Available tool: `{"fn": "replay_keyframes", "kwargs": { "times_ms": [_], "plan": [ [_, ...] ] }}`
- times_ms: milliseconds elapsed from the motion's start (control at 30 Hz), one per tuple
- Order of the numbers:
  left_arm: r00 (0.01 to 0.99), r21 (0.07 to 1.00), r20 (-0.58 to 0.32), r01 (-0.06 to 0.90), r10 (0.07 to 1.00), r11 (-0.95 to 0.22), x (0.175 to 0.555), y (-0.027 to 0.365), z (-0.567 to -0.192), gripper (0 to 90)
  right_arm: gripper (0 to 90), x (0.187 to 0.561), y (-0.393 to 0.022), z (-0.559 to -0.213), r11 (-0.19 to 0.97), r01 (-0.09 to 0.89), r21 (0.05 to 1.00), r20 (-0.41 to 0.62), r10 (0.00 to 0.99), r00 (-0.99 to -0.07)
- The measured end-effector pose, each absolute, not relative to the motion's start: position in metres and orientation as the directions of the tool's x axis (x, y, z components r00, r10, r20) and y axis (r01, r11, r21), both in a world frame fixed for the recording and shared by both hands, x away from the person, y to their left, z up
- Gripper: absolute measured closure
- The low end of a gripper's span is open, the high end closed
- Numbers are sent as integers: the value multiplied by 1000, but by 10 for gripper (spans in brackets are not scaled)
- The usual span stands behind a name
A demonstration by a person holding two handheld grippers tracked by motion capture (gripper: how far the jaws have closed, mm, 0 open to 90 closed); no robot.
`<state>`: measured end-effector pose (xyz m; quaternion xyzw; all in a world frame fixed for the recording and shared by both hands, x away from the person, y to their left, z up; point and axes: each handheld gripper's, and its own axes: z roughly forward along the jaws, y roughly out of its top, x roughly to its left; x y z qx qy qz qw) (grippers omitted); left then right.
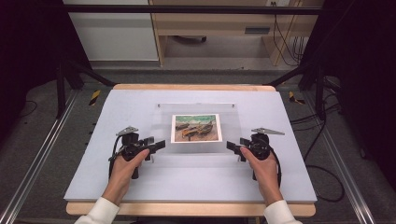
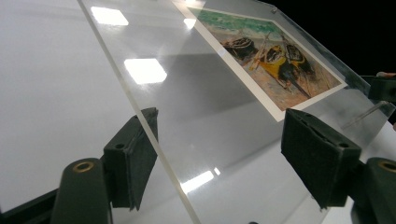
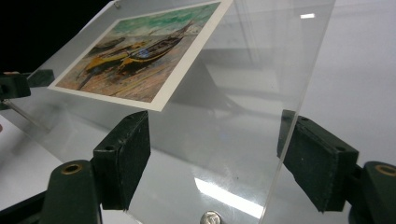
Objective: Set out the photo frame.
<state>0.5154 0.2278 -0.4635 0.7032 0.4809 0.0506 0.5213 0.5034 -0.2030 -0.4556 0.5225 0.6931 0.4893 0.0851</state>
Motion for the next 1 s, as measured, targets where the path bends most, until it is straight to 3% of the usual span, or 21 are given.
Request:
{"fn": "replay_keyframes", "kwargs": {
  "times_ms": [300, 1000],
  "plan": [
    [548, 803, -393, 595, 738, -15, 505, 229, -459, 309, 264, 495, -201, -452, 12, 620, 784, 349, 818, -458],
    [560, 826, -342, 562, 755, -43, 473, 233, -452, 419, 381, 462, -203, -446, 99, 559, 824, 236, 836, -496]
  ]
}}
